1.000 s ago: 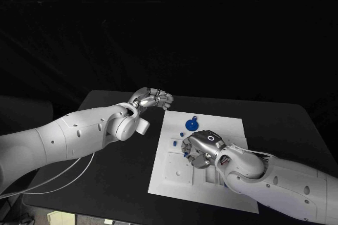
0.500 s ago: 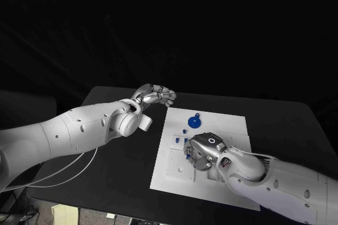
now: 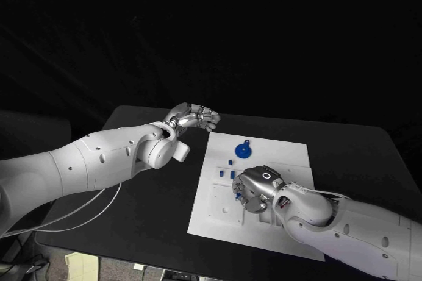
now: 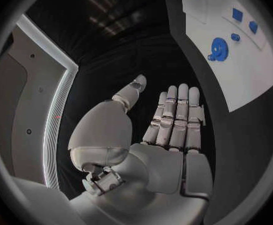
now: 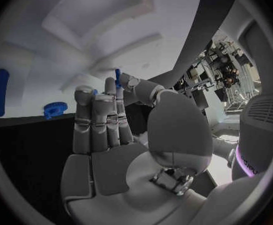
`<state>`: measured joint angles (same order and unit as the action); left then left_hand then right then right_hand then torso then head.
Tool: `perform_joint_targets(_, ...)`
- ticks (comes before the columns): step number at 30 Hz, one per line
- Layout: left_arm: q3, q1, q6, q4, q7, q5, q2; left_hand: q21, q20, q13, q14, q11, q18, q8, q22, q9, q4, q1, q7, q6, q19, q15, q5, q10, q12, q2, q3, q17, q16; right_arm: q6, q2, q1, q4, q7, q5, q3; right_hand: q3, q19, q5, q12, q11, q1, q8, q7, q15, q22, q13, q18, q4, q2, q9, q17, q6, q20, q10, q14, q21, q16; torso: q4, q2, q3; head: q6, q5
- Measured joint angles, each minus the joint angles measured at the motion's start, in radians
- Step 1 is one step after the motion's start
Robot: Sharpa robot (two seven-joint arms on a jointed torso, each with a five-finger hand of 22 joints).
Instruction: Assemble the parts on the task board
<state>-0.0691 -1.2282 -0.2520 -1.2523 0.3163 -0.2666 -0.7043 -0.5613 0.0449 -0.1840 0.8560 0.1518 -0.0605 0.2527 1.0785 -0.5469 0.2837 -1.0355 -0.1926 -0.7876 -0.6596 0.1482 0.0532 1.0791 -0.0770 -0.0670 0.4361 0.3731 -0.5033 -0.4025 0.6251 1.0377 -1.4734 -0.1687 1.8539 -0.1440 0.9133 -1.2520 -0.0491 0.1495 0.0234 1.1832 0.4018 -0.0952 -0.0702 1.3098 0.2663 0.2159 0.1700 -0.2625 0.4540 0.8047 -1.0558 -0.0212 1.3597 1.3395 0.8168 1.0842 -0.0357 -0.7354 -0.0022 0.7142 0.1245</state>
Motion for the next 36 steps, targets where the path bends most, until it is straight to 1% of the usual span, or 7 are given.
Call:
perform_joint_targets(2, 0.0, 0.0, 0.0, 0.0, 0.0, 0.0, 0.0, 0.0, 0.0, 0.0, 0.0, 0.0, -0.002, 0.0, 0.0, 0.0, 0.0, 0.0, 0.0, 0.0, 0.0, 0.0, 0.0, 0.0, 0.0, 0.0, 0.0, 0.0, 0.0, 0.001, 0.001, 0.0, 0.0, -0.001, 0.001, 0.0, 0.0, 0.0, 0.0, 0.0, 0.0, -0.001, 0.002, 0.0, 0.0, 0.0, 0.0, 0.0, 0.0, -0.001, 0.0, 0.0, 0.0, 0.0, 0.0, 0.0, 0.0, 0.0, 0.0001, 0.0, 0.0, 0.002, 0.002)
perform_joint_targets(3, 0.0, 0.0, 0.0, 0.0, -0.001, 0.0, 0.0, 0.0, 0.0, 0.0, 0.0, 0.0, -0.008, 0.0, 0.0, 0.0, -0.002, 0.0, 0.0, 0.0, 0.0, 0.0, 0.0, 0.0, 0.0, 0.0, -0.002, 0.001, 0.0, 0.002, 0.001, 0.0, 0.0, -0.002, 0.001, 0.0, 0.0, 0.0, 0.0, 0.0, 0.0, -0.001, 0.004, 0.0, 0.0, 0.0, 0.0, 0.0, 0.0, -0.001, 0.0, 0.0, 0.0, 0.0, 0.0, 0.0, 0.0, 0.0, 0.0001, 0.0, 0.0, 0.002, 0.002)
perform_joint_targets(4, 0.0, 0.0, 0.0, 0.0, -0.001, 0.0, -0.001, 0.0, 0.0, 0.0, 0.0, 0.0, -0.009, 0.0, 0.0, 0.0, -0.002, 0.0, 0.0, 0.0, 0.0, 0.0, 0.0, 0.0, 0.0, 0.0, -0.002, 0.001, 0.0, 0.002, 0.001, 0.0, 0.0, -0.002, 0.002, 0.0, 0.0, 0.0, 0.0, 0.0, 0.0, -0.001, 0.004, 0.0, 0.0, 0.0, 0.0, 0.0, 0.0, -0.001, 0.0, 0.0, 0.0, 0.0, 0.0, 0.0, 0.0, 0.0, 0.0, 0.0, 0.0, 0.002, 0.003)
perform_joint_targets(9, 0.0, 0.0, 0.0, 0.0, -0.002, 0.0, -0.002, 0.0, 0.0, 0.0, 0.002, 0.0, -0.01, 0.0, 0.001, 0.0, -0.002, 0.0, 0.0, 0.0, 0.0, -0.002, 0.0, 0.0, 0.0, 0.0, -0.002, 0.001, 0.0, 0.005, 0.002, 0.0, -0.003, -0.003, 0.003, 0.0, 0.0, 0.0, 0.0, 0.0, 0.0, -0.001, 0.004, 0.003, 0.0, 0.0, 0.001, 0.0, 0.0, -0.001, 0.002, 0.0, -0.003, 0.0, 0.0, 0.0, 0.0, 0.0, -0.0001, 0.0, 0.0008, 0.005, 0.004)
perform_joint_targets(21, 0.0, 0.0, 0.0, 0.0, -0.003, 0.0, -0.002, 0.0, 0.0, 0.002, 0.004, 0.0, -0.009, 0.0, 0.001, 0.001, -0.002, 0.0, 0.0, 0.0, 0.0, -0.004, 0.0, 0.0, 0.0, 0.0, -0.002, 0.002, 0.0, 0.008, -0.001, 0.0, -0.004, -0.004, 0.004, -0.002, 0.0, 0.002, 0.0, 0.0, 0.0, -0.001, 0.004, 0.003, 0.0, 0.0, 0.002, 0.0, 0.0, -0.001, 0.002, 0.0, -0.003, 0.002, 0.0, 0.0, 0.004, 0.003, 0.0002, 0.0, 0.0007, 0.006, 0.004)
perform_joint_targets(29, 0.0, 0.0, 0.0, 0.0, -0.003, 0.001, -0.003, 0.0, 0.0, 0.003, 0.003, 0.0, -0.009, 0.0, 0.001, 0.001, -0.002, 0.0, 0.0, 0.0, 0.0, -0.004, 0.0, 0.0, 0.0, 0.0, -0.002, 0.002, 0.004, 0.01, -0.004, 0.0, -0.008, -0.004, 0.004, -0.007, -0.001, 0.002, 0.0, 0.0, 0.0, -0.002, 0.004, 0.001, -0.003, 0.0, 0.004, 0.0, 0.001, -0.002, 0.002, 0.001, -0.005, 0.002, 0.0, -0.004, 0.004, 0.003, -0.0001, 0.001, 0.0007, 0.01, 0.002)
perform_joint_targets(36, 0.0, 0.0, 0.0, 0.0, -0.004, 0.001, -0.003, 0.0, 0.0, 0.003, 0.003, 0.0, -0.008, 0.0, 0.002, 0.002, -0.002, 0.004, 0.0, 0.0, 0.0, -0.004, 0.0, 0.0, 0.0, 0.004, -0.002, 0.003, 0.004, 0.01, -0.005, 0.001, -0.006, -0.006, 0.006, -0.01, -0.001, 0.002, 0.0, 0.0, 0.0, -0.001, 0.004, 0.001, -0.003, 0.0, 0.004, 0.0, 0.001, -0.001, 0.004, 0.001, -0.005, 0.002, 0.0, -0.004, 0.004, 0.003, -0.0004, 0.001, 0.0004, 0.01, 0.003)
